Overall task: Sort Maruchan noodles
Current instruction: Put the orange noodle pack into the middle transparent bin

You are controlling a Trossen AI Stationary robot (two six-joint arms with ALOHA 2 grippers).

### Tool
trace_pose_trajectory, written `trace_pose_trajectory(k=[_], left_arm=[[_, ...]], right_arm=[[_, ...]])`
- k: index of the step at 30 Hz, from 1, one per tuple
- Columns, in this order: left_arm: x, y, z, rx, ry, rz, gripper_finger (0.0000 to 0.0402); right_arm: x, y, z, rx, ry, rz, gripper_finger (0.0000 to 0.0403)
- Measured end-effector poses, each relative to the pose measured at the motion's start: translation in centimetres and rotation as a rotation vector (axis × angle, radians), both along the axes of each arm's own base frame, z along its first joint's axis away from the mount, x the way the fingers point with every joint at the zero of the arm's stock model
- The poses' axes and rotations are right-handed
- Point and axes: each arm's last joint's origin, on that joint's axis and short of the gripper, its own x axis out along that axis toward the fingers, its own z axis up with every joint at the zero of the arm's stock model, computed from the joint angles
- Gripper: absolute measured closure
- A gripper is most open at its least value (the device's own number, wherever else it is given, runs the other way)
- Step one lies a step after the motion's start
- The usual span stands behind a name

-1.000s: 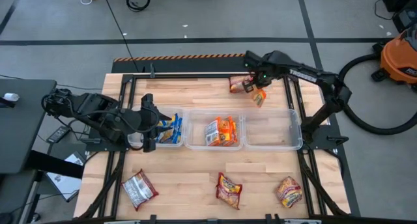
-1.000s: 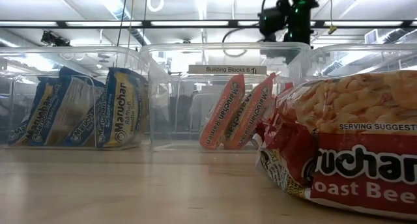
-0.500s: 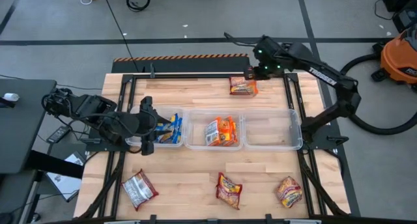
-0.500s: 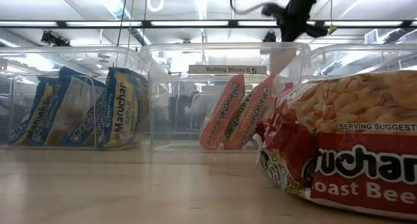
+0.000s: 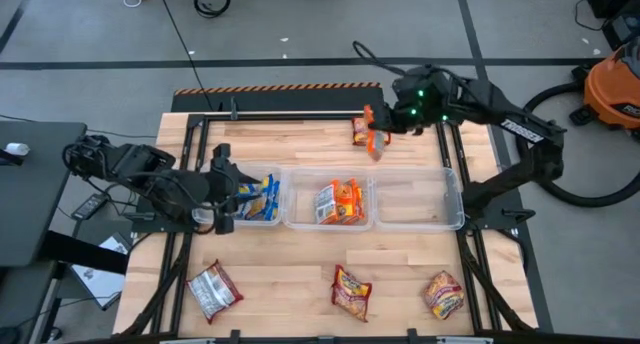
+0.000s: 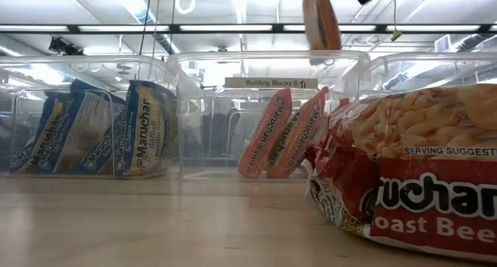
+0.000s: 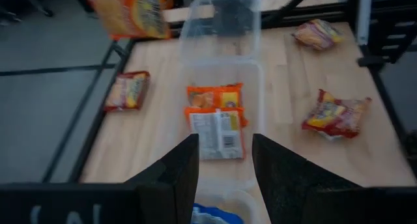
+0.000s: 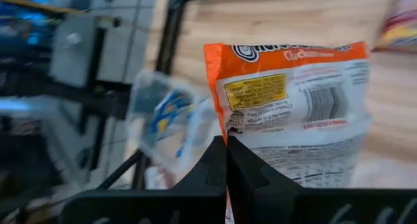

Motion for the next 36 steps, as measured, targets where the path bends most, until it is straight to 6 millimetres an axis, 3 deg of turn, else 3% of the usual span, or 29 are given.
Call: trace_pose_trajectory(k=[11,20,36], left_arm=[[-1.9,1.0,1.0,-0.018,-0.067,0.044,0.0253],[-2.5,0.4,1.0,-0.050,-0.048,-0.024,0.0253],[-3.7,-2.0,1.1,-0.144,-0.082,-0.068,0.0253]], right_arm=[[4.0,6.2,-0.2,-0.063,-0.093,0.016,0.0401],[8.9,9.8,-3.3,-0.060,-0.068,-0.011,0.0401],[14.8,11.5,-9.4,0.026,0.037,-0.025,0.0401]])
